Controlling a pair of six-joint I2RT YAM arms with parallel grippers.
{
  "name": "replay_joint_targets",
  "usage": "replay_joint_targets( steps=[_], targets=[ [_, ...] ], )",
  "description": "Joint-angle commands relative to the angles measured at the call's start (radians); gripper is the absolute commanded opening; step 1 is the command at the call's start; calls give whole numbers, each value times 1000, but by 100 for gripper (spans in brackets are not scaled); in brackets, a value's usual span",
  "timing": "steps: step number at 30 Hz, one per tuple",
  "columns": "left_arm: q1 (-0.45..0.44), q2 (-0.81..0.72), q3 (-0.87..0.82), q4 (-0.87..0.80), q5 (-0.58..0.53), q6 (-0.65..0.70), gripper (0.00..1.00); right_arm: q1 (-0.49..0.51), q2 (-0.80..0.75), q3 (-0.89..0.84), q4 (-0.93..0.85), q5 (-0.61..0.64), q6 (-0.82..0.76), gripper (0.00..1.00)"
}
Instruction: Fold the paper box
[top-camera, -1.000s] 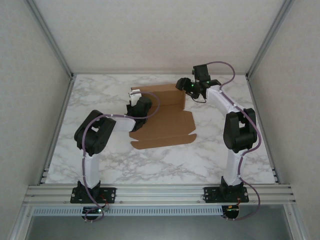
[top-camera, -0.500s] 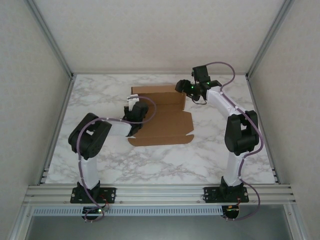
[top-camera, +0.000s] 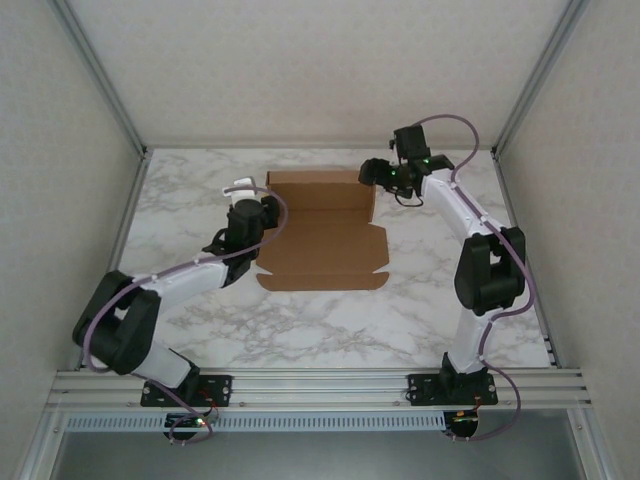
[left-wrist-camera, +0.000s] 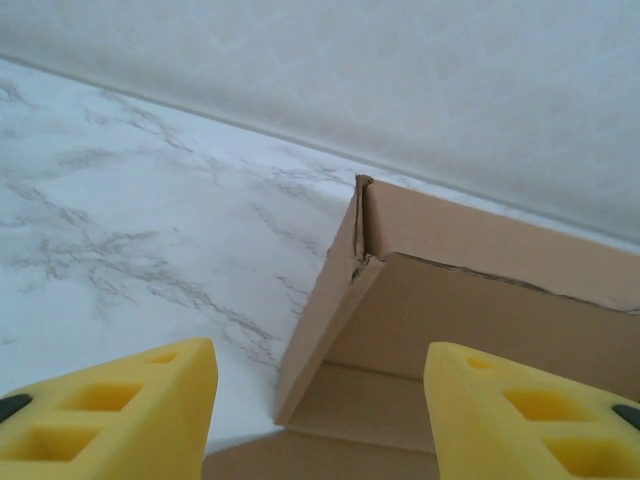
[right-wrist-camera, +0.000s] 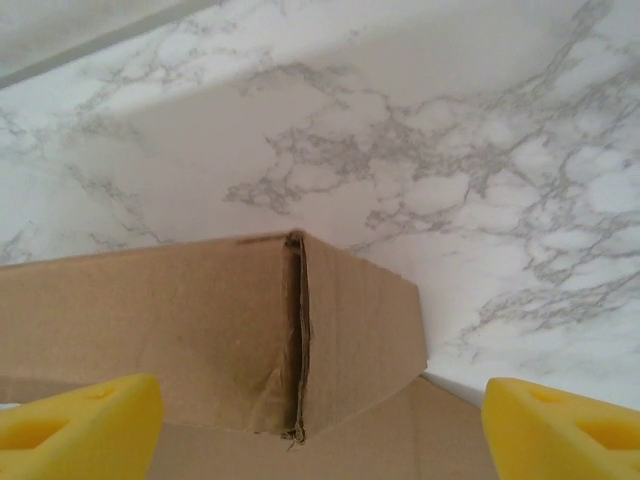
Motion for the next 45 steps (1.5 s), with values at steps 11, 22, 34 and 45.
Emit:
replay_joint_targets(
  steps=[11,22,34,45],
  targets=[
    [62,-179,-35,-283,294,-273,32,-109,260,317,-152,-60,105,80],
    [-18,41,-143,-208,447,-405,25,-113,122,-96,41,21,154,64],
    [70,224,-140,-205,402,-540,25,-116,30,-306,153,-16,193,55],
    [131,422,45,-277,320,-528,23,-72,-21,-521,301,-78,212,7]
  ],
)
